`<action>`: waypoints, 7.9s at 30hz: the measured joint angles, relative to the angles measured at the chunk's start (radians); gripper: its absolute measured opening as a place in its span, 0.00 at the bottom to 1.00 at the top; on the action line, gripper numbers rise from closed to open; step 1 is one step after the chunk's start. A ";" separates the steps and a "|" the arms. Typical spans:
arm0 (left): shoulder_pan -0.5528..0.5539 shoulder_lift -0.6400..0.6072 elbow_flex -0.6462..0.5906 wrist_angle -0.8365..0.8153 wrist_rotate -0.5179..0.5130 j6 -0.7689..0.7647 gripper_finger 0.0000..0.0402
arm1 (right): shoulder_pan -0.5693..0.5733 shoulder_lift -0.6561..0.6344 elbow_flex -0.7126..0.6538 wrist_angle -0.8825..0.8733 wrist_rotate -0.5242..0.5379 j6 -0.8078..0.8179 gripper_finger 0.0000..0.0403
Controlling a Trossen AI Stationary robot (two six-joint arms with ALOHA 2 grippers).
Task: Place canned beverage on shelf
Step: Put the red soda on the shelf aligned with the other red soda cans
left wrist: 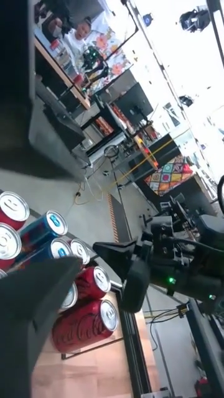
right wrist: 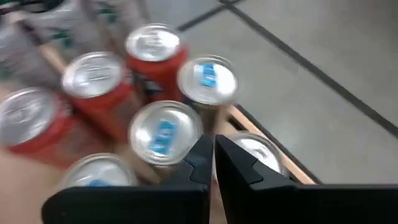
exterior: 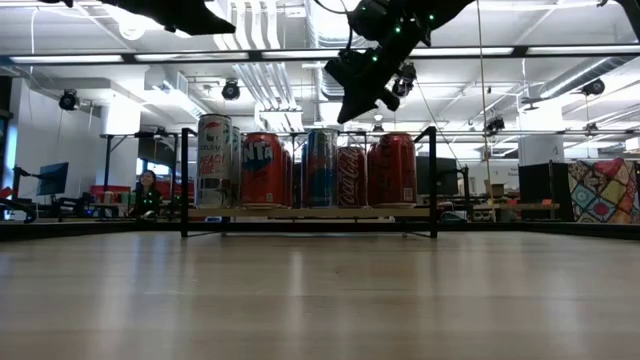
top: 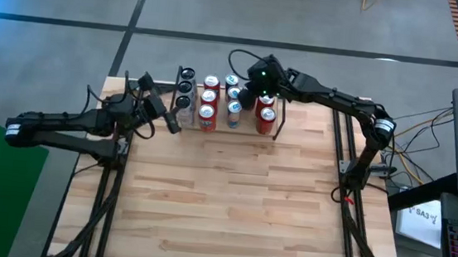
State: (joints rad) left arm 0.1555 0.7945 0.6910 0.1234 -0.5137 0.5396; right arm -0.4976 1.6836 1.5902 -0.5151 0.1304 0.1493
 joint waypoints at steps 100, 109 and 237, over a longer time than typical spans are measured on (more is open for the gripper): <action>0.002 0.001 0.000 -0.035 0.001 -0.029 0.00 | 0.146 -0.040 -0.226 0.205 0.001 0.141 0.02; 0.002 0.003 0.000 -0.041 0.002 -0.036 0.00 | 0.150 -0.120 -0.227 0.095 0.020 0.156 0.02; 0.004 0.004 0.000 0.011 0.061 0.128 0.00 | 0.042 0.069 0.005 -0.094 0.160 0.233 0.02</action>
State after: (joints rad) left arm 0.1593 0.7986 0.6910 0.1341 -0.4530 0.6678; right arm -0.4557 1.7527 1.5948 -0.6090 0.2901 0.3824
